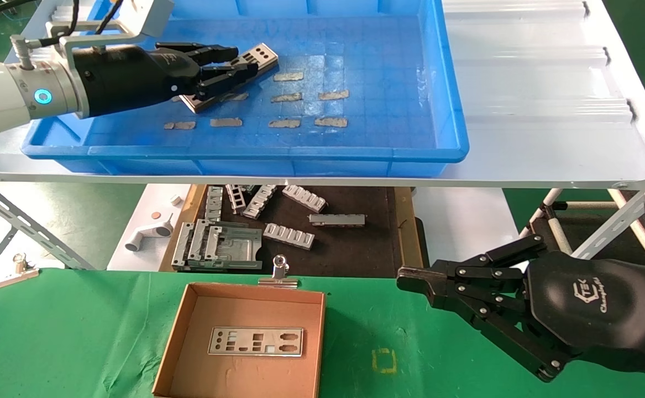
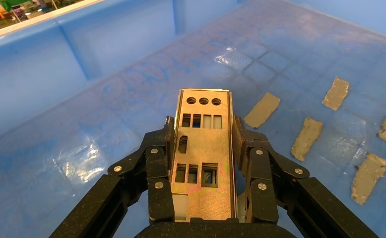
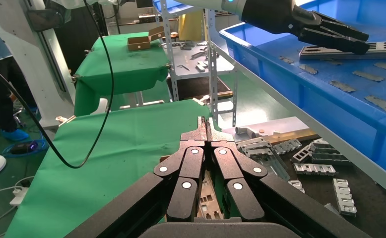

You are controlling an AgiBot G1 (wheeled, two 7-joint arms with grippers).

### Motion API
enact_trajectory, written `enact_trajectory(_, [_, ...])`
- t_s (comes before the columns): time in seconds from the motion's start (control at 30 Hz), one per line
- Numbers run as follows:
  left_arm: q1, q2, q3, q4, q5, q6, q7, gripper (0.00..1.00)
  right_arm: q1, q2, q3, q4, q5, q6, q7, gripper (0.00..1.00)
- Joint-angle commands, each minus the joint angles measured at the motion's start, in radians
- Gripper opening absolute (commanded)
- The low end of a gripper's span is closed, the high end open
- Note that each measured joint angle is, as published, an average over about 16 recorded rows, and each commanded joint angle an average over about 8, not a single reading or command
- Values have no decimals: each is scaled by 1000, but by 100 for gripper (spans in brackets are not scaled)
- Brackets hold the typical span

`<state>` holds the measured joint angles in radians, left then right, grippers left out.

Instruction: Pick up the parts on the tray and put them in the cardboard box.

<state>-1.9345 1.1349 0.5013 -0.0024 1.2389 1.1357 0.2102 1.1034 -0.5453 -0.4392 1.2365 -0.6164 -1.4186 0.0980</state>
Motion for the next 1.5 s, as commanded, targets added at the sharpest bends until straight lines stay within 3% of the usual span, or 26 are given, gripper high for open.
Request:
enact_trajectory(0.03, [0, 0, 0, 0, 0, 1, 0, 0, 0, 0, 0, 0, 0, 0, 0, 0])
enact_trajectory(0.33, [-27, -24, -11, -23, -17, 76, 8, 0, 0, 0, 0, 0, 0, 0, 0, 0])
enact_trajectory(0.77, [-59, -137, 0, -132, -27, 450, 86, 0, 0, 0, 0, 0, 0, 0, 0, 0])
enact_trajectory(0.9, [-14, -179, 27, -258, -70, 474, 78, 0, 0, 0, 0, 0, 0, 0, 0, 0])
enact_trajectory(1.23, [168, -374, 170, -729, -308, 459, -71, 0, 0, 0, 0, 0, 0, 0, 0, 0])
enact_trajectory(1.5, [282, -457, 257, -907, -335, 435, -82, 0, 0, 0, 0, 0, 0, 0, 0, 0])
